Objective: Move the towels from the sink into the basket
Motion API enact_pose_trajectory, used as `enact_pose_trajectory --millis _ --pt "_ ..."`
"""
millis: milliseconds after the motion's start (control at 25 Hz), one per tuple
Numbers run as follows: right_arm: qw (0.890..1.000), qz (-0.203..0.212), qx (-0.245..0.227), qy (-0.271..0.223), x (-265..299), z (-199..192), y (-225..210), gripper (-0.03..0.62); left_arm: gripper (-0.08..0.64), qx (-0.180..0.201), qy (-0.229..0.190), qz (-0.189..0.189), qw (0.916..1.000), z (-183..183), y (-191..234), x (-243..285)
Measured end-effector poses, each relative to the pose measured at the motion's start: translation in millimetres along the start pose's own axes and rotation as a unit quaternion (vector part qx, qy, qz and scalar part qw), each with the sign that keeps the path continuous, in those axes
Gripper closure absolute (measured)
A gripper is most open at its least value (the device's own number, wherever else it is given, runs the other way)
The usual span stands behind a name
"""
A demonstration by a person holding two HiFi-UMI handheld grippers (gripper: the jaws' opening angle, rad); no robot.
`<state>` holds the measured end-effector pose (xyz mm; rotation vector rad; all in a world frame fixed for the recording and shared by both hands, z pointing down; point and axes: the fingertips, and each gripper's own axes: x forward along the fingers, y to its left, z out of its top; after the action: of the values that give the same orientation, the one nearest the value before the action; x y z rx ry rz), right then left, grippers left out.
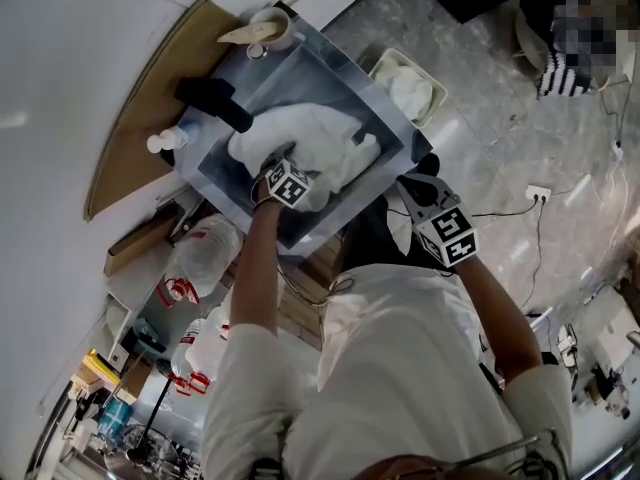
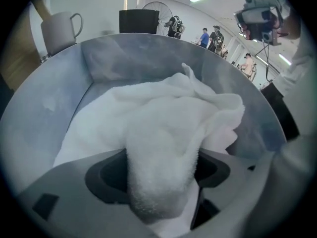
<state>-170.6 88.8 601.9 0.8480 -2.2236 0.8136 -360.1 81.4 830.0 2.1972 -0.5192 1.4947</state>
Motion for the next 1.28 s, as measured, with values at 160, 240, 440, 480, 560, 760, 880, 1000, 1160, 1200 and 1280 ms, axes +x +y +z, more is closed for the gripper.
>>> enact_pose_trajectory --millis 160,240,440,480,560,760,880,1000,1160,1200,1280 --pt "1.000 -0.007 0.001 -0.011 -11.4 5.9 -3.5 0.597 0.329 -0.051 -0.006 -0.005 0.9986 -2.8 -1.6 -9.0" --pt "1.000 -0.011 -0.002 -0.016 -18.3 8.6 -4.3 0.597 0.364 -0.085 -0.016 -0.005 0.9962 -3.5 -1.9 -15.7" --pt "0.999 -0.014 -0.015 -0.030 -37.4 16.8 -3.5 0.597 0.383 -0.123 -0.054 0.013 0.9909 11.4 -14.9 -54.3" --pt "0.999 -0.015 -0.019 -0.033 -40.2 19.0 -3.6 0.597 0.384 -0.126 -0.062 0.018 0.9899 16.8 -17.0 -64.3" --pt "0.999 -0.016 -0.026 -0.039 -44.7 23.7 -3.1 0.597 0.387 -0.131 -0.081 0.030 0.9876 26.4 -18.8 -82.6" --pt "0.997 -0.021 -0.038 -0.063 -60.5 34.5 -5.1 0.597 0.391 -0.167 -0.137 0.055 0.9747 56.3 -22.7 -132.4" --pt "0.996 -0.021 -0.048 -0.075 -76.1 41.9 -10.7 0.597 0.393 -0.189 -0.161 0.083 0.9652 77.7 -22.3 -166.7" --pt "0.994 -0.021 -0.061 -0.090 -97.4 52.1 -19.1 0.597 0.394 -0.198 -0.185 0.115 0.9557 107.1 -25.1 -205.4" --pt "0.991 -0.024 -0.073 -0.108 -127.1 64.0 -38.1 0.597 0.394 -0.195 -0.230 0.147 0.9422 156.6 -32.4 -254.6" --pt "0.991 -0.026 -0.074 -0.111 -133.9 65.4 -43.5 0.597 0.394 -0.189 -0.241 0.152 0.9395 170.4 -34.7 -265.4" --pt "0.990 -0.030 -0.076 -0.119 -147.5 67.0 -53.0 0.597 0.394 -0.175 -0.264 0.160 0.9349 199.5 -40.9 -285.5"
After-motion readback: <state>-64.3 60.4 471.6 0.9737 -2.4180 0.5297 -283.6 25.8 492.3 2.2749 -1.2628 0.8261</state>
